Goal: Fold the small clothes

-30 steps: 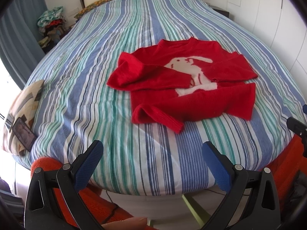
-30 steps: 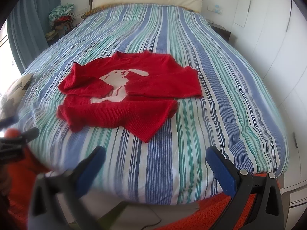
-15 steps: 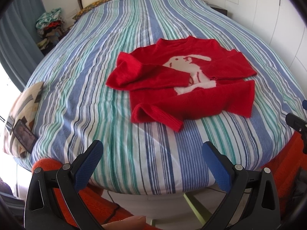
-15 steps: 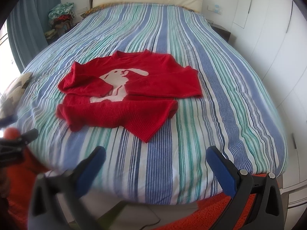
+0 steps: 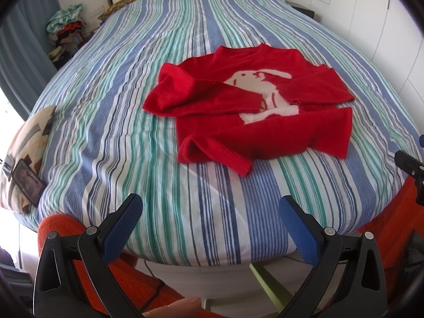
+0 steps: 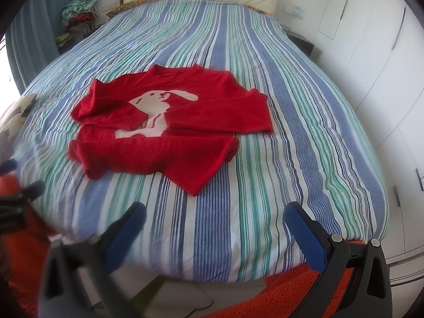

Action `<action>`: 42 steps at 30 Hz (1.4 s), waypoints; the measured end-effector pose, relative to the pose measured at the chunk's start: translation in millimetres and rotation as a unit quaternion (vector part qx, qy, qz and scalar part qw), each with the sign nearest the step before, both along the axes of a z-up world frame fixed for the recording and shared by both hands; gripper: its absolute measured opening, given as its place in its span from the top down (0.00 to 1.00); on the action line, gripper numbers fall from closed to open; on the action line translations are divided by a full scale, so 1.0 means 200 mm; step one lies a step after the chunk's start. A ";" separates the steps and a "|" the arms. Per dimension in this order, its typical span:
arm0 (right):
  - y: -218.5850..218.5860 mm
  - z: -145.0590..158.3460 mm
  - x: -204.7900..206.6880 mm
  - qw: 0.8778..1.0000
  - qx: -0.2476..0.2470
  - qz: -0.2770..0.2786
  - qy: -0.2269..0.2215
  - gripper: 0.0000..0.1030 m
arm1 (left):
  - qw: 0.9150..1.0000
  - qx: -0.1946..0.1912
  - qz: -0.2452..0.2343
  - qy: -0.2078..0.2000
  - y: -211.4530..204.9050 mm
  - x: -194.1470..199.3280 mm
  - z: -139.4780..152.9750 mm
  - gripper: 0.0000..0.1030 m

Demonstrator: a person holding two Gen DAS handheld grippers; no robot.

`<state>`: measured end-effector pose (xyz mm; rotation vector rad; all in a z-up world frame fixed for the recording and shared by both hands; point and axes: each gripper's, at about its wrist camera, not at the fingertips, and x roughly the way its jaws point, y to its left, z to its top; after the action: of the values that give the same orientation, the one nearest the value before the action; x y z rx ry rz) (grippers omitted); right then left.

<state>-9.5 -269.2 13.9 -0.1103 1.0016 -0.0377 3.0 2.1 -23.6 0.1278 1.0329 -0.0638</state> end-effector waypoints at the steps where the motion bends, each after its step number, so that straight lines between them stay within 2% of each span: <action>1: 0.00 0.00 0.00 1.000 -0.004 -0.003 -0.002 0.00 | 1.000 -0.005 0.002 0.000 0.00 0.00 0.00 0.00; 3: 0.00 0.01 0.00 1.000 -0.017 -0.007 -0.007 0.00 | 1.000 -0.013 0.004 -0.001 0.01 0.00 0.00 0.00; 6: 0.01 0.02 -0.01 1.000 -0.027 -0.008 -0.009 0.00 | 1.000 0.002 0.004 -0.008 0.00 0.00 0.00 0.00; 16: 0.01 0.00 -0.01 0.999 -0.030 -0.015 -0.002 0.00 | 1.000 0.006 0.008 -0.008 0.00 0.00 0.00 0.00; 21: 0.00 -0.01 -0.01 0.999 -0.028 -0.018 0.000 0.00 | 1.000 -0.003 0.011 0.003 0.03 0.02 -0.03 0.00; 24: -0.05 -0.02 0.00 1.000 0.000 -0.017 -0.002 0.00 | 0.997 -0.048 0.046 0.035 0.16 0.07 -0.12 0.01; 26: -0.13 -0.05 0.01 0.999 0.035 -0.022 -0.001 0.00 | 0.990 -0.089 0.090 0.062 0.28 0.10 -0.19 0.02; 29: -0.27 -0.12 0.04 0.997 0.065 -0.046 0.006 0.00 | 0.979 -0.154 0.108 0.078 0.38 0.12 -0.24 0.02; 32: -0.33 -0.17 0.06 0.995 0.077 -0.057 0.008 0.00 | 0.971 -0.213 0.079 0.071 0.33 0.16 -0.25 0.02; 35: -0.34 -0.26 0.11 0.986 0.162 -0.029 0.006 0.00 | 0.962 -0.256 0.046 0.081 0.23 0.29 -0.31 0.02; 38: -0.33 -0.44 0.24 0.969 0.244 -0.002 0.029 0.03 | 0.959 -0.265 0.036 0.097 0.15 0.44 -0.43 0.04; 39: -0.32 -0.51 0.29 0.964 0.265 -0.001 0.040 0.07 | 0.959 -0.261 0.036 0.100 0.13 0.49 -0.47 0.06; 40: -0.32 -0.57 0.34 0.959 0.279 -0.005 0.051 0.11 | 0.961 -0.253 0.040 0.102 0.12 0.53 -0.51 0.17; 41: -0.31 -0.63 0.39 0.955 0.291 -0.009 0.060 0.13 | 0.962 -0.247 0.044 0.104 0.11 0.56 -0.53 0.40; 42: -0.30 -0.69 0.44 0.949 0.306 -0.008 0.068 0.21 | 0.961 -0.250 0.043 0.106 0.11 0.58 -0.56 0.54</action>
<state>79.0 -330.2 -124.5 0.4704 1.1120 0.2700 119.3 23.8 -134.7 -0.3927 1.2046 -0.2618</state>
